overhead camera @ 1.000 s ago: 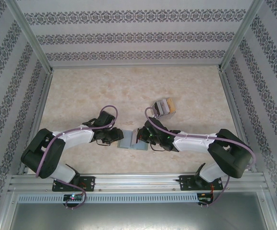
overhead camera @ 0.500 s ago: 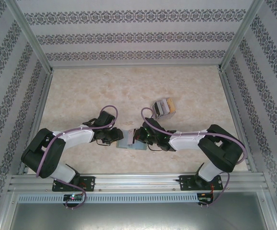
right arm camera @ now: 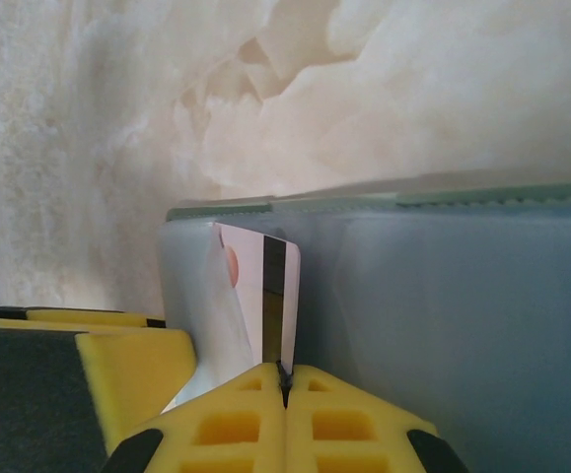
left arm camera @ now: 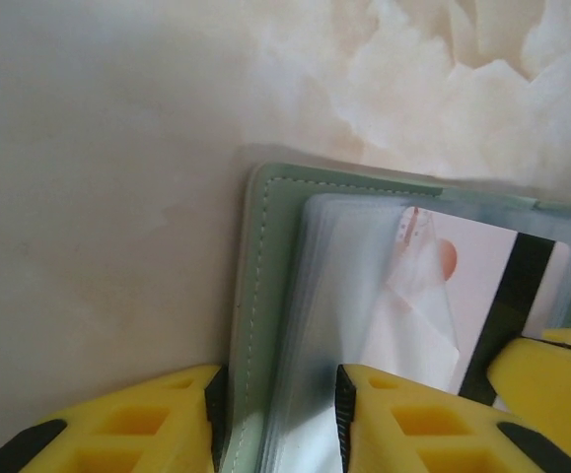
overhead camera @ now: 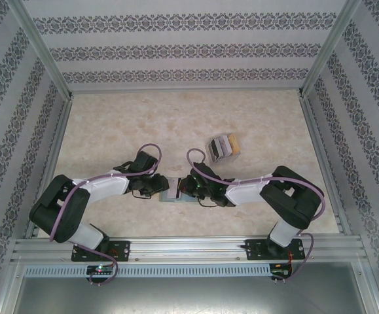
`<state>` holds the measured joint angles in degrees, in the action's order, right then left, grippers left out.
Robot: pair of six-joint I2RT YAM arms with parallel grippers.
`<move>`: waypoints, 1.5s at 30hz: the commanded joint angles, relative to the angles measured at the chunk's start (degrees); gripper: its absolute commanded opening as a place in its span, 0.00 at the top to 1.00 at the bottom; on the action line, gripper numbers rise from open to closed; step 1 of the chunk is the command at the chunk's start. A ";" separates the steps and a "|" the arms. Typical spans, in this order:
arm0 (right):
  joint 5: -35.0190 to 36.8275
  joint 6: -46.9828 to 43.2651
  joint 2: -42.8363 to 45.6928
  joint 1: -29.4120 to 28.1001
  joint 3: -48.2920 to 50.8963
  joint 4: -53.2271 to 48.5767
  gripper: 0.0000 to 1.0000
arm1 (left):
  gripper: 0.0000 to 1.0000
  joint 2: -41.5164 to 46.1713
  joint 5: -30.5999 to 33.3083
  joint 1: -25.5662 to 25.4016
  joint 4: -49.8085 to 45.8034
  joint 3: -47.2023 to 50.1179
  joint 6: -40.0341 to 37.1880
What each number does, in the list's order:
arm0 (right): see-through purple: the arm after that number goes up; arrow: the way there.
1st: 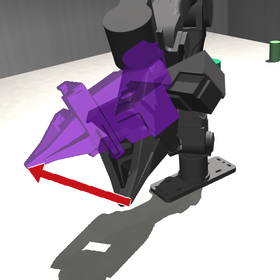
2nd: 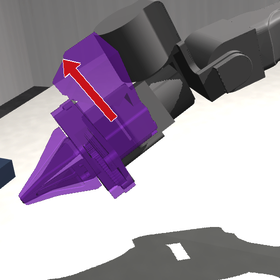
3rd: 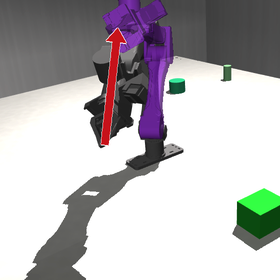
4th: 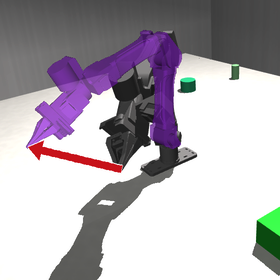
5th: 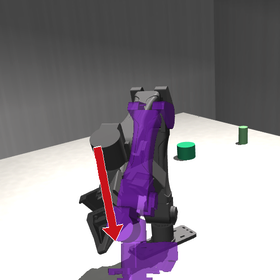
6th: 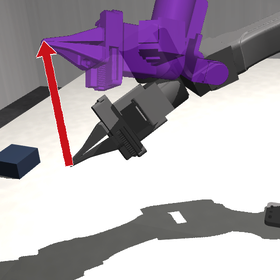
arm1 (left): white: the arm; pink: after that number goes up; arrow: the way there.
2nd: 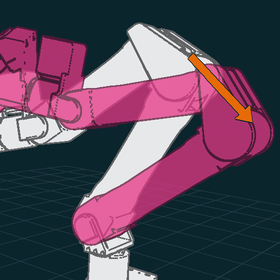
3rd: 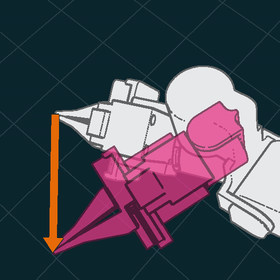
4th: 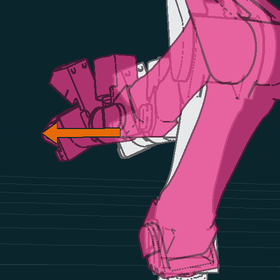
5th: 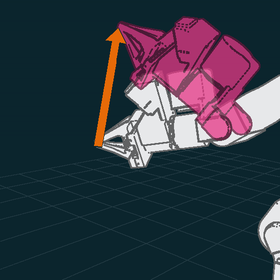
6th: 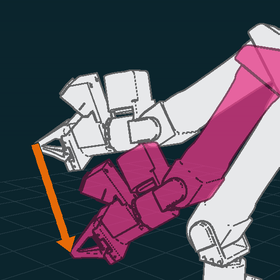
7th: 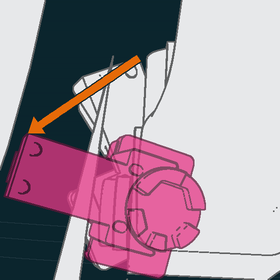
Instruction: Put the credit cards into the card holder
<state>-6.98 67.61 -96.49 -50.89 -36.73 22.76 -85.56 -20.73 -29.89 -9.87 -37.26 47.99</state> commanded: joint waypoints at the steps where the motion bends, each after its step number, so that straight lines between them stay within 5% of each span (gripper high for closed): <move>1: -1.19 0.21 -2.02 -1.24 -2.00 -1.20 1.00 | 0.63 -1.66 -2.47 -0.96 3.23 -0.27 0.62; 33: -12.63 -7.74 -1.18 3.66 -2.57 -6.59 1.00 | 0.67 -3.08 -0.18 -0.96 4.08 -0.83 1.20; 45: -6.96 -2.54 -4.54 0.99 -5.43 -3.70 1.00 | 0.65 -2.33 -1.15 -0.97 4.77 -0.43 1.31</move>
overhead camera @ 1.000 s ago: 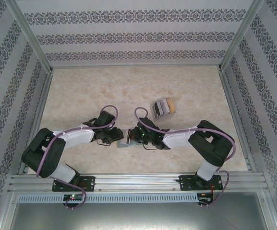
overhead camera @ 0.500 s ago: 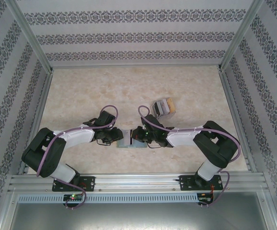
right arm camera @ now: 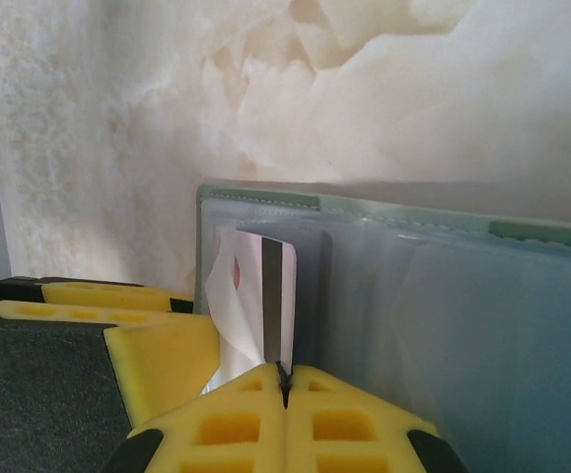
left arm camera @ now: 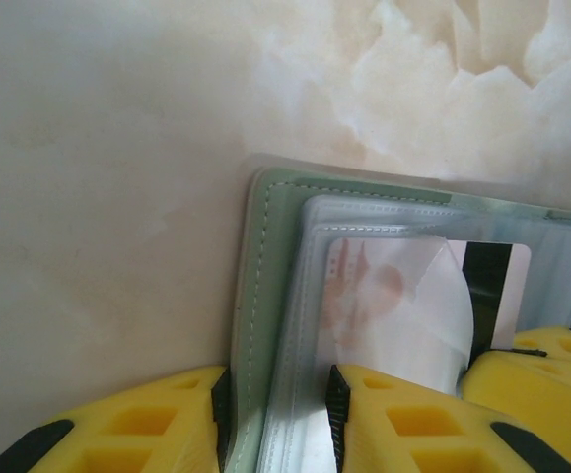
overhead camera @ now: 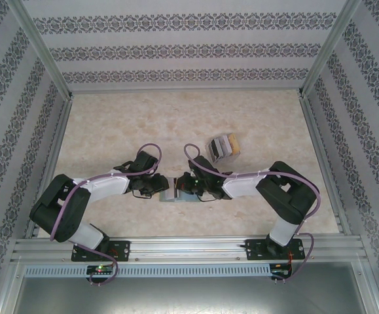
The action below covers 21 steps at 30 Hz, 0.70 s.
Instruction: Put the credit cards into the card holder
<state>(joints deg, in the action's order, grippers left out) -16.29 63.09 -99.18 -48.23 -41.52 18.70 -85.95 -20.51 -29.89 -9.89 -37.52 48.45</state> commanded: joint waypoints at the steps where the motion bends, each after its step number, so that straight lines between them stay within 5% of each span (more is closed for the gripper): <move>1: 2.77 2.33 -1.98 -2.02 -0.92 0.39 1.00 | 0.65 -1.85 -1.52 -0.96 5.02 0.01 1.03; 7: 4.05 3.72 -1.76 -2.88 -0.59 1.13 1.00 | 0.64 -0.94 -1.54 -0.96 5.08 0.42 1.40; 16: 7.72 1.20 5.30 -1.83 2.18 -5.96 0.76 | 0.65 -1.26 -1.10 -0.97 4.85 0.46 1.04; 21: 6.14 0.76 3.08 -1.91 0.81 -6.14 0.82 | 0.65 -1.79 -1.54 -0.96 5.42 0.42 1.12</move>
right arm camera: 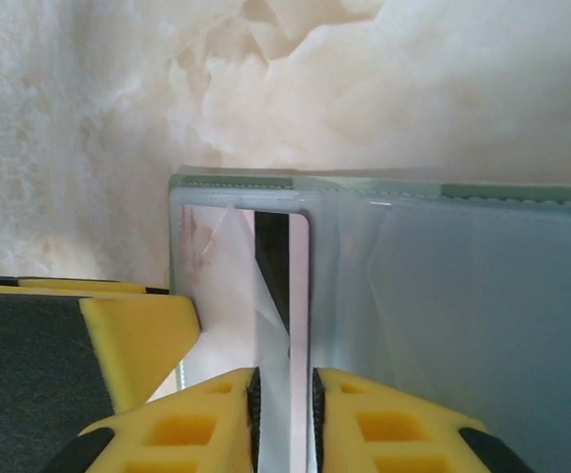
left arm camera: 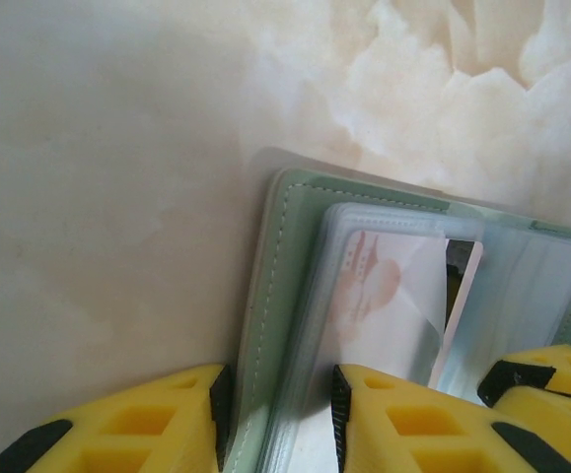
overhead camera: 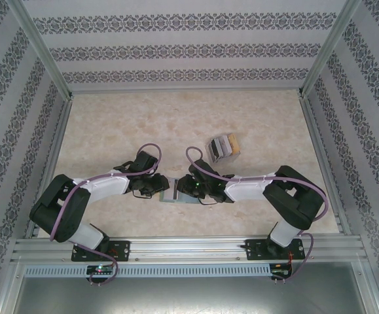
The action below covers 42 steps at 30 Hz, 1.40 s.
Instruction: Put the credit cards into the card holder
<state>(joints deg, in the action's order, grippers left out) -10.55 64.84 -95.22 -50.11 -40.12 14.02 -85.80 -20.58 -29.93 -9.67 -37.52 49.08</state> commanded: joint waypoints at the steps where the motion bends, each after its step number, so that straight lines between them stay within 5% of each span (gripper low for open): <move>1: 0.01 -0.99 -1.63 -0.07 -1.16 -1.29 0.83 | 0.65 -1.92 -1.61 -0.92 5.28 0.43 0.41; 10: -4.48 -1.73 -7.39 -0.92 -6.55 0.21 0.96 | 0.65 -1.29 -1.53 -0.98 4.92 0.13 0.37; 17: 1.37 -5.81 3.42 2.21 -2.74 -9.03 0.81 | 0.57 1.48 2.05 -0.92 0.82 -1.21 -0.52; 26: 13.74 -24.91 15.79 13.44 -12.52 -39.32 0.66 | 0.44 3.53 8.26 -0.70 -7.86 -9.82 -4.49; 32: 22.08 -36.10 11.03 18.79 -23.74 -50.86 0.62 | 0.40 -4.55 3.65 -0.67 -7.14 -19.11 -6.51; 42: 20.35 -42.64 -4.19 21.89 -36.78 -55.64 0.64 | 0.38 -18.70 -4.03 -0.65 -4.94 -31.54 -4.96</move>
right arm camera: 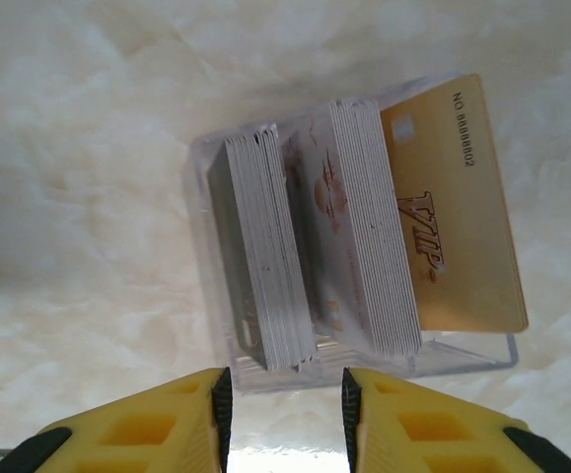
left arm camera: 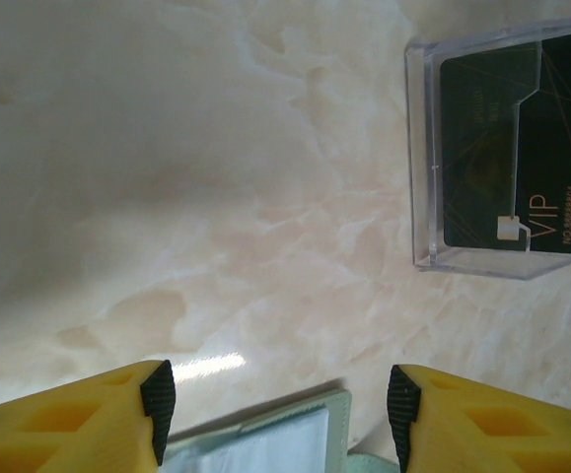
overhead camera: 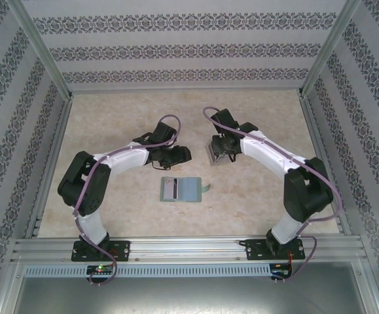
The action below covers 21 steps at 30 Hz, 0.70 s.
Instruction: Put the credit cards into the card holder
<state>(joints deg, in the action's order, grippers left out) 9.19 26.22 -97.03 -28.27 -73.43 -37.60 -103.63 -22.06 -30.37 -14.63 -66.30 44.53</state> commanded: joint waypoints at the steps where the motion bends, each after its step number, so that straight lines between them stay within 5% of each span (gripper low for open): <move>1: 0.73 -4.49 -3.85 0.06 -4.88 -4.85 0.64 | 0.38 -1.57 -2.70 -0.22 0.04 -3.42 -0.33; 21: 5.83 -8.37 -16.73 -1.12 -14.84 -9.33 0.66 | 0.37 -2.93 -2.49 0.31 2.89 -2.34 2.93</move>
<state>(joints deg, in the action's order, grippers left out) 11.90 19.03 -112.68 -28.45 -86.52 -44.69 -106.26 -24.01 -30.35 -13.67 -69.49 46.50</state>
